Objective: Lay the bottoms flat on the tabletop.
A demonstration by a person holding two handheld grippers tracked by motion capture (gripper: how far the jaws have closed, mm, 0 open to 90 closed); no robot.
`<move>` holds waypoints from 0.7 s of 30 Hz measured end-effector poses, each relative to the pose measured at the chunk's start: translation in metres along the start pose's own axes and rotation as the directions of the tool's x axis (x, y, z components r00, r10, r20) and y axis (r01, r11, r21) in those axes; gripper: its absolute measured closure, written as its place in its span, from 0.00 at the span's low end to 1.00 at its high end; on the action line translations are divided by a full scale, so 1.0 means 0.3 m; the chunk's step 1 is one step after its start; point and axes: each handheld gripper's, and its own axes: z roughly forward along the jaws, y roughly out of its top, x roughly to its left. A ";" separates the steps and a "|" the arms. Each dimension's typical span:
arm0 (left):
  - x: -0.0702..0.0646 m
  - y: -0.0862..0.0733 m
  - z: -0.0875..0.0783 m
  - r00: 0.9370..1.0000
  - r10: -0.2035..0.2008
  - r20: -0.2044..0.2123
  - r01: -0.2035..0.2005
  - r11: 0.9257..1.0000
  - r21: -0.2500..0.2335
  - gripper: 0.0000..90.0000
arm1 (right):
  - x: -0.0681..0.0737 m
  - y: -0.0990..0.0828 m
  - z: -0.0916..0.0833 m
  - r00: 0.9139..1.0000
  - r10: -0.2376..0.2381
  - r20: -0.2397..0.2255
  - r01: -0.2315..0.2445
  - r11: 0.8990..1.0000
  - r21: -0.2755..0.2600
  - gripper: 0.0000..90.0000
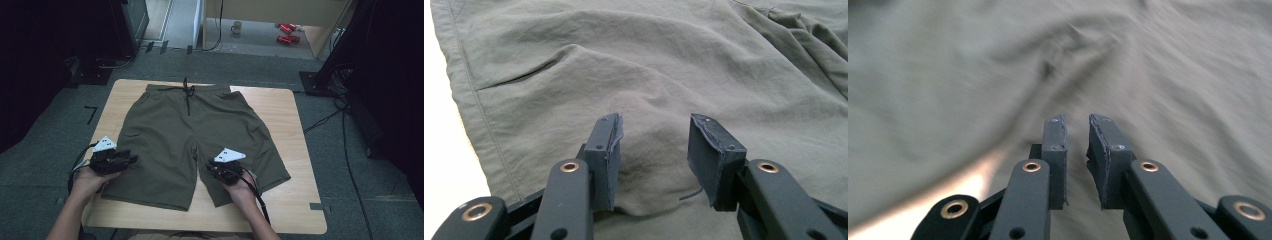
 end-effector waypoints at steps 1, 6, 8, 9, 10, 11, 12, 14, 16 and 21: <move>0.000 0.000 0.000 1.000 0.000 -0.001 0.000 1.000 -0.001 0.63 | -0.011 -0.009 0.003 1.000 -0.009 0.015 0.008 1.000 0.007 0.86; 0.001 0.000 0.003 1.000 0.003 -0.005 -0.003 1.000 -0.001 0.63 | -0.061 -0.047 -0.007 0.998 0.018 0.056 -0.021 0.999 0.040 0.86; -0.002 0.001 0.008 1.000 0.004 -0.005 -0.004 1.000 0.003 0.62 | -0.072 -0.057 -0.015 0.998 0.052 0.026 -0.053 0.998 0.031 0.87; -0.004 0.001 0.011 1.000 0.003 -0.002 -0.003 1.000 0.004 0.62 | -0.070 -0.058 -0.018 0.999 0.047 0.020 -0.048 0.998 0.036 0.87; -0.005 0.002 0.013 1.000 0.006 0.000 -0.006 1.000 0.005 0.62 | -0.063 -0.058 -0.021 0.999 0.034 0.018 -0.035 0.998 0.042 0.87; -0.007 0.003 0.013 1.000 0.009 0.000 -0.009 1.000 0.007 0.62 | -0.053 -0.059 -0.023 1.000 0.020 0.017 -0.021 0.999 0.048 0.87; -0.009 0.003 0.014 1.000 0.011 0.000 -0.011 1.000 0.005 0.62 | -0.042 -0.062 -0.027 1.000 0.013 0.016 -0.014 0.999 0.049 0.87; -0.010 0.004 0.016 1.000 0.011 0.001 -0.011 1.000 0.005 0.62 | -0.021 -0.075 -0.035 1.000 0.023 0.009 -0.023 0.999 0.039 0.87; -0.011 0.002 0.024 1.000 0.014 0.001 -0.014 1.000 0.013 0.62 | -0.002 -0.091 -0.042 1.000 0.026 0.007 -0.026 1.000 0.018 0.88; -0.021 0.003 0.049 1.000 0.021 0.012 -0.021 0.999 0.029 0.61 | 0.039 -0.102 -0.051 0.999 0.034 0.005 -0.034 0.999 0.013 0.89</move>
